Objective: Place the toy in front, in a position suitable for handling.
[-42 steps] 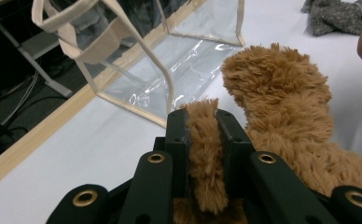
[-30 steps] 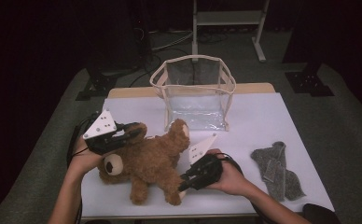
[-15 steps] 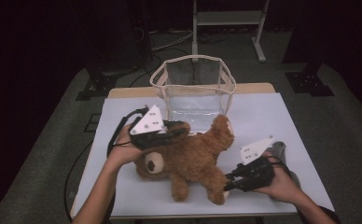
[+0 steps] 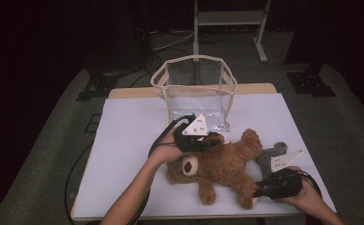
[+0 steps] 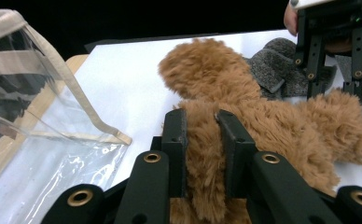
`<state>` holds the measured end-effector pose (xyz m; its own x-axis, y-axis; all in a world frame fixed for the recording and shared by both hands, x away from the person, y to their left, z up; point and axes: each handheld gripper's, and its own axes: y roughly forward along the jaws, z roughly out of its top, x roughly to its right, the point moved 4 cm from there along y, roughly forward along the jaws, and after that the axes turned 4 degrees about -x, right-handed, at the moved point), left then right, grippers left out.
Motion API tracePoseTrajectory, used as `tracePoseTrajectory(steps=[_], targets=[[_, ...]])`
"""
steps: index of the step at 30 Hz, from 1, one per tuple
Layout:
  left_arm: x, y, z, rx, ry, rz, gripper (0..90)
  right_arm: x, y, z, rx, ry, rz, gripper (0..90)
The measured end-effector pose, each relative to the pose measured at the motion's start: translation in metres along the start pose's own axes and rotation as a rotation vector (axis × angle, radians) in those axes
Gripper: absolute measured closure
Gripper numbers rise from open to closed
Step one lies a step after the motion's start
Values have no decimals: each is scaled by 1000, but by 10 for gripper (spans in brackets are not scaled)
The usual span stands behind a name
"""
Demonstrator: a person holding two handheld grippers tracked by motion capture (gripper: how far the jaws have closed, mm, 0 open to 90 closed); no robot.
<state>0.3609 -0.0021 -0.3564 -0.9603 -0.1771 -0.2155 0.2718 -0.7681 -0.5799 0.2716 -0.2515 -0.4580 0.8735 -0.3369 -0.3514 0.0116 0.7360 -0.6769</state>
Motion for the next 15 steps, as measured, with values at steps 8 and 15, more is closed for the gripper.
tracePoseTrajectory(steps=[8, 15], targets=[[-2, -12, -3, -6, 13, 22, 598, -3, -19, 14, 84, -26, 9, 418], [7, -32, -7, 18, 49, 35, 493, -4, -6, 47, 154, -112, -113, 349]])
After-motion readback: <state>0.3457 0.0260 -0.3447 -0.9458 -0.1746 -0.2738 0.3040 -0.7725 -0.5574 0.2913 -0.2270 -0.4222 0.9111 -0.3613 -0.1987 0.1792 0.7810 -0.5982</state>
